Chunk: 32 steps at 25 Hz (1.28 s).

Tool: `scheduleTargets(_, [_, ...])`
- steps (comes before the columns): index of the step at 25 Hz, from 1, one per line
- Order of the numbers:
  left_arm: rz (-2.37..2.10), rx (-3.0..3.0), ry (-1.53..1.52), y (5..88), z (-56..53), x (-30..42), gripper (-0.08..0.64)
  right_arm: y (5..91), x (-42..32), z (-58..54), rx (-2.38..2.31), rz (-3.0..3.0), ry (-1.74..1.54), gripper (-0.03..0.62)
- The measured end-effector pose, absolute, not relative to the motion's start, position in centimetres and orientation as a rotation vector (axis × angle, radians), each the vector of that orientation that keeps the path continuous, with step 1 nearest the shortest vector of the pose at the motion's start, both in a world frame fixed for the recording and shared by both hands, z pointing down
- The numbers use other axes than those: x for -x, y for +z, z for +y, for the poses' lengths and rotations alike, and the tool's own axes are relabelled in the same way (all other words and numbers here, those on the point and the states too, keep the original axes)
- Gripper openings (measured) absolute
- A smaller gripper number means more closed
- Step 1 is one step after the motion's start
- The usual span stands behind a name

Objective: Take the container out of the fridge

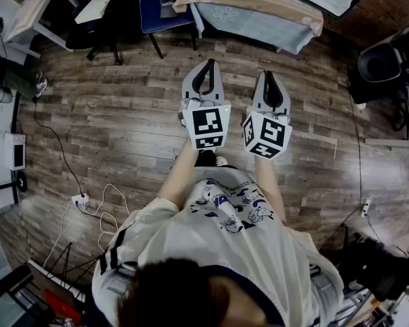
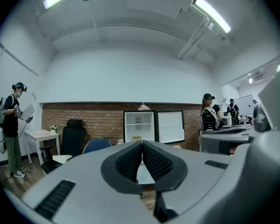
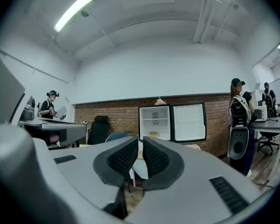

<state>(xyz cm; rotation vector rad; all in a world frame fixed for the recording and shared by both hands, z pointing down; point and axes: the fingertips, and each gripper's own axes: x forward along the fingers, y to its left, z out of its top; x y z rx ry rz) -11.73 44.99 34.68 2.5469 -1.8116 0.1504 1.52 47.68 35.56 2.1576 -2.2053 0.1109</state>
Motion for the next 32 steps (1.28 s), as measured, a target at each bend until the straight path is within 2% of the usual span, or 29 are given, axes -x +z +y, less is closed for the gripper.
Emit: scheduleTargets(32, [-1.778,-2.598,0.164,35.3,36.4,12.9,0.018,36.7,0.0,39.5,-2.175,-2.171,0.129,0.051])
